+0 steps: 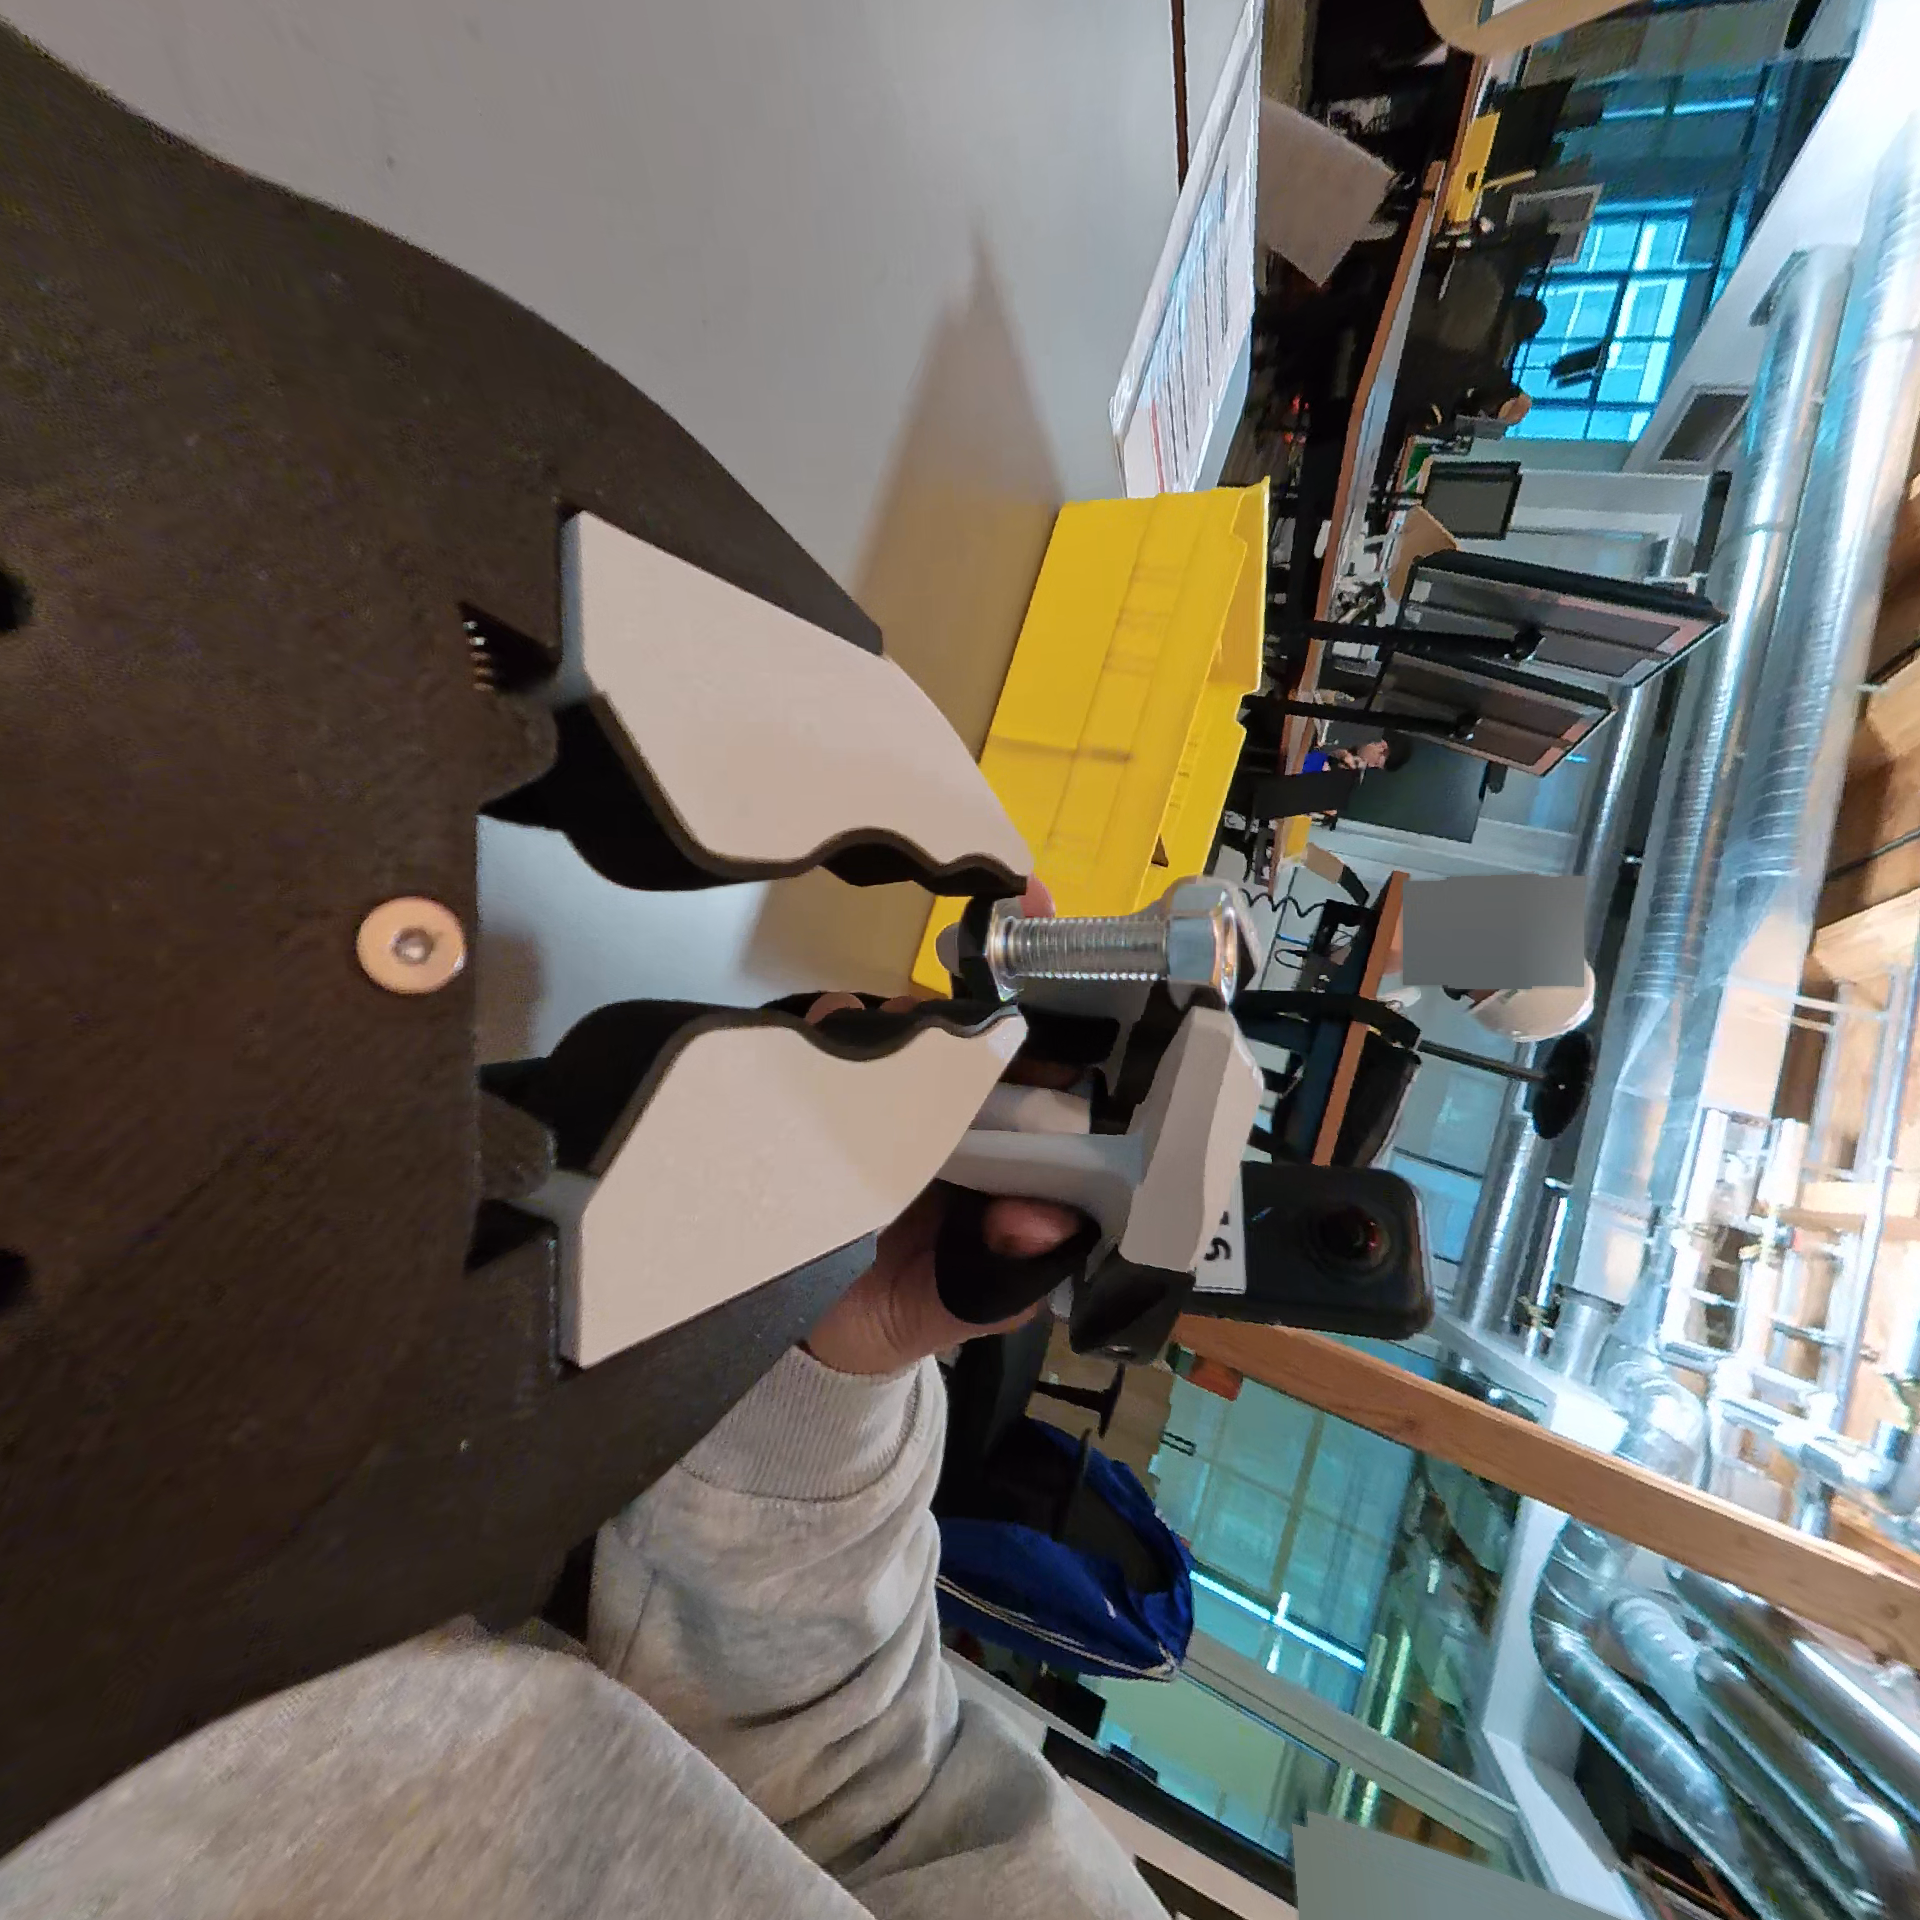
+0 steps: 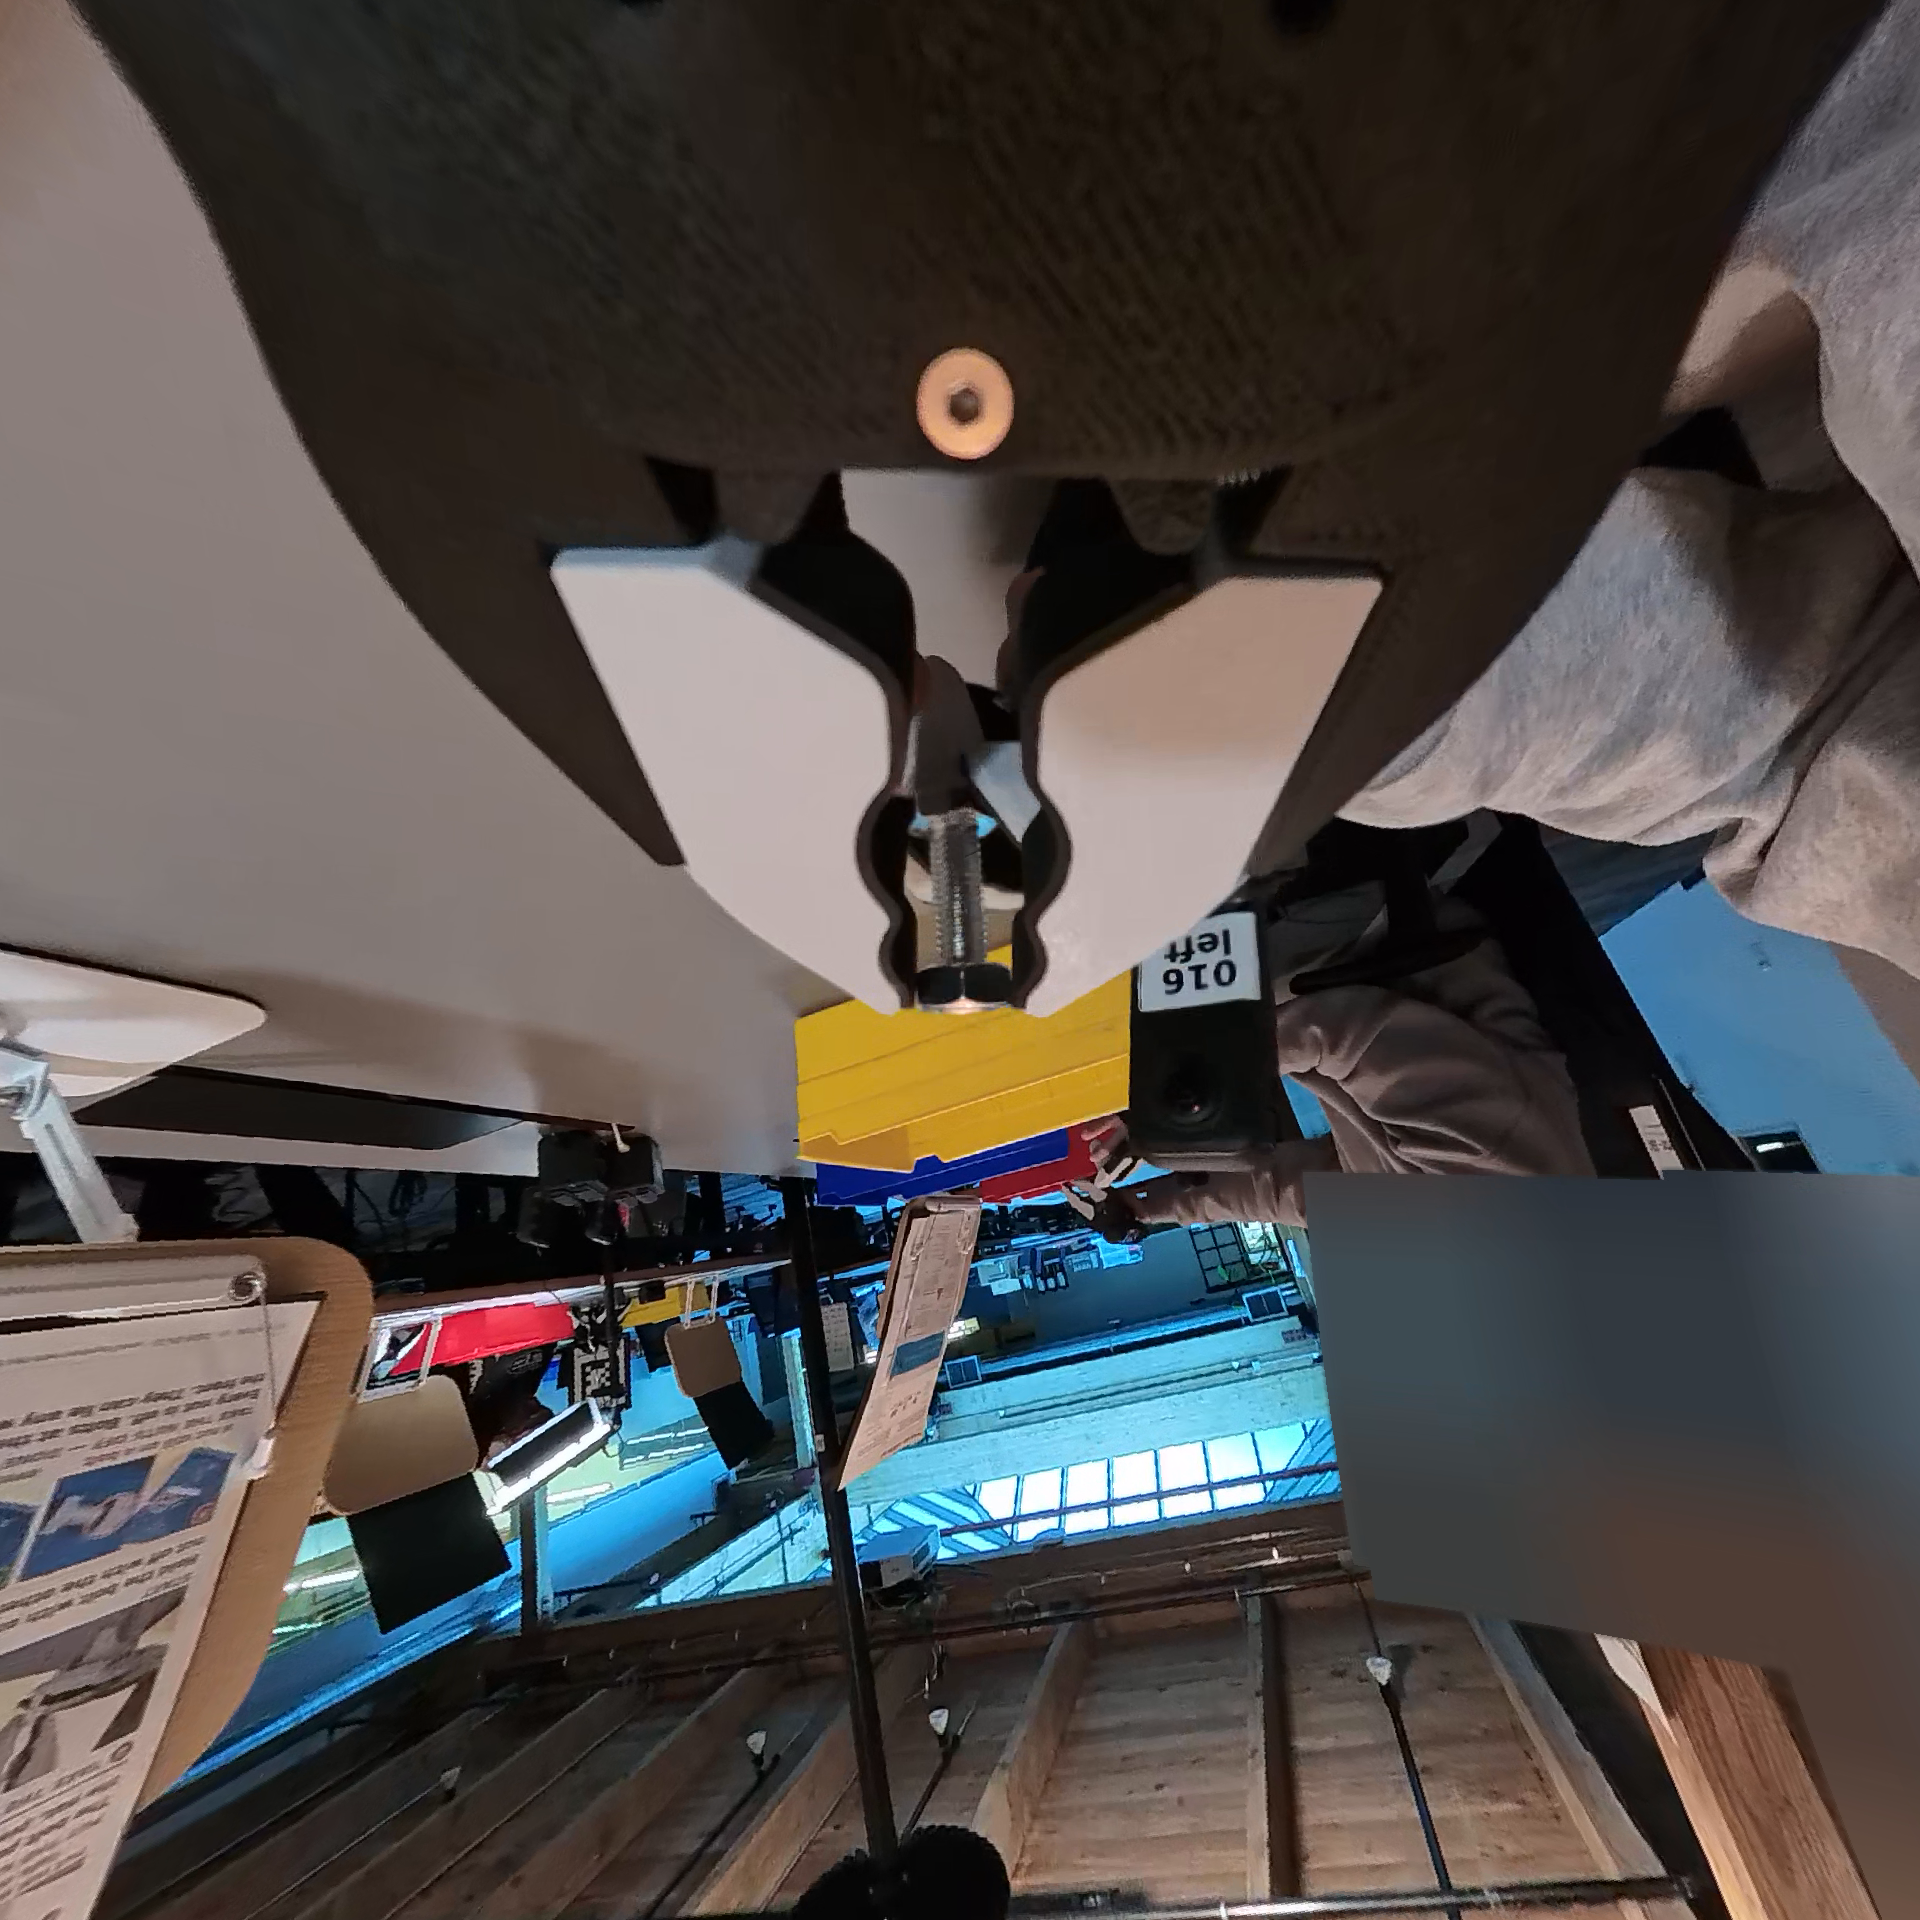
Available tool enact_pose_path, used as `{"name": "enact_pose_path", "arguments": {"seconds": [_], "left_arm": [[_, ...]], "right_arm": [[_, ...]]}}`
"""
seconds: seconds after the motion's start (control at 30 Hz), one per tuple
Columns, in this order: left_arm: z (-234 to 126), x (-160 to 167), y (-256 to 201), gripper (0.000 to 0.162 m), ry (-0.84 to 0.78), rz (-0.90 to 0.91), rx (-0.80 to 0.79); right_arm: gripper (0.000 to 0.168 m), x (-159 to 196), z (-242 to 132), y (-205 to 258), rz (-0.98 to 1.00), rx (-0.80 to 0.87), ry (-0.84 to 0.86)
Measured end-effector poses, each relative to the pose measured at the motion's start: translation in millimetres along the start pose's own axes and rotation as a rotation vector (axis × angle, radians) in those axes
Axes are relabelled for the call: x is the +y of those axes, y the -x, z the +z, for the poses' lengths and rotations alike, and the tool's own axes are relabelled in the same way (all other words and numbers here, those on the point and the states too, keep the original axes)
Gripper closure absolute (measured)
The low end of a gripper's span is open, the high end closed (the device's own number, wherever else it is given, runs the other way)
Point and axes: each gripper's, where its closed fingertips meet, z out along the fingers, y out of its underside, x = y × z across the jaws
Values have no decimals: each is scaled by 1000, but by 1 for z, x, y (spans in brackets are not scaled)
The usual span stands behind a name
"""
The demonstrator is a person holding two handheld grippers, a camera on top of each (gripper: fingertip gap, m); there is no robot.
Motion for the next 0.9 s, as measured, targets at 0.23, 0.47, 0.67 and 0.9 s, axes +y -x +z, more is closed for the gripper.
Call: {"name": "enact_pose_path", "arguments": {"seconds": [0.23,0.47,0.67,0.9], "left_arm": [[1,1,1,143,17,39,-18],[0,-1,3,143,9,47,-28],[-2,-4,6,143,-2,46,-43],[-3,-1,13,142,22,59,-92]], "right_arm": [[151,1,1,1,-28,1,10],[151,-1,0,1,-49,11,-3],[152,-5,-3,-6,-54,48,-25],[147,-9,-5,-6,-67,57,-47]]}}
